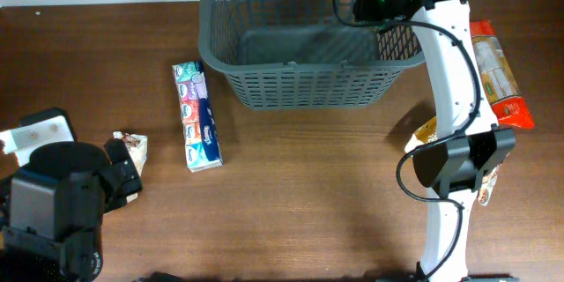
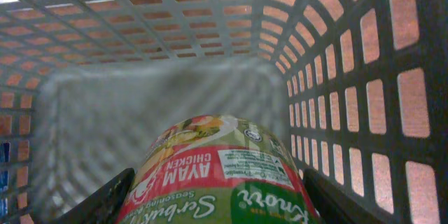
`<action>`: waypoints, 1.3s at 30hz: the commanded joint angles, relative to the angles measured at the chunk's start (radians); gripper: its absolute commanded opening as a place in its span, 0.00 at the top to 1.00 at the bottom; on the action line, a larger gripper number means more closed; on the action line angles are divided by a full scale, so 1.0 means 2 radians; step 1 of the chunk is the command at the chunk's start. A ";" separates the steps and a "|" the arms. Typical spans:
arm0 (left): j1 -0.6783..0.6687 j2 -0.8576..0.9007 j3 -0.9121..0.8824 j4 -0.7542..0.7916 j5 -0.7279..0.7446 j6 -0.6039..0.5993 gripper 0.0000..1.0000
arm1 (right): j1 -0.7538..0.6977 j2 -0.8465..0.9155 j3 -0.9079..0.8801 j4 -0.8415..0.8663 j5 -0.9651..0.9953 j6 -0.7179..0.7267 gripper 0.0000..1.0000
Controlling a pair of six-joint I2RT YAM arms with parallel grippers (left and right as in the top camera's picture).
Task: Pack container
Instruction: 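Carry the jar with the right gripper over the basket, then lower the jar into the basket and open the right gripper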
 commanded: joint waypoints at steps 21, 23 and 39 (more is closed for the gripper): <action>0.003 0.001 -0.002 0.000 0.004 -0.006 0.00 | 0.019 0.021 0.003 -0.031 0.008 0.027 0.96; 0.003 0.001 -0.002 0.000 0.004 -0.006 0.00 | 0.023 0.030 0.003 -0.032 0.009 0.027 0.96; 0.003 0.001 -0.002 0.000 0.004 -0.006 0.00 | 0.031 0.066 -0.001 -0.037 0.028 0.027 0.96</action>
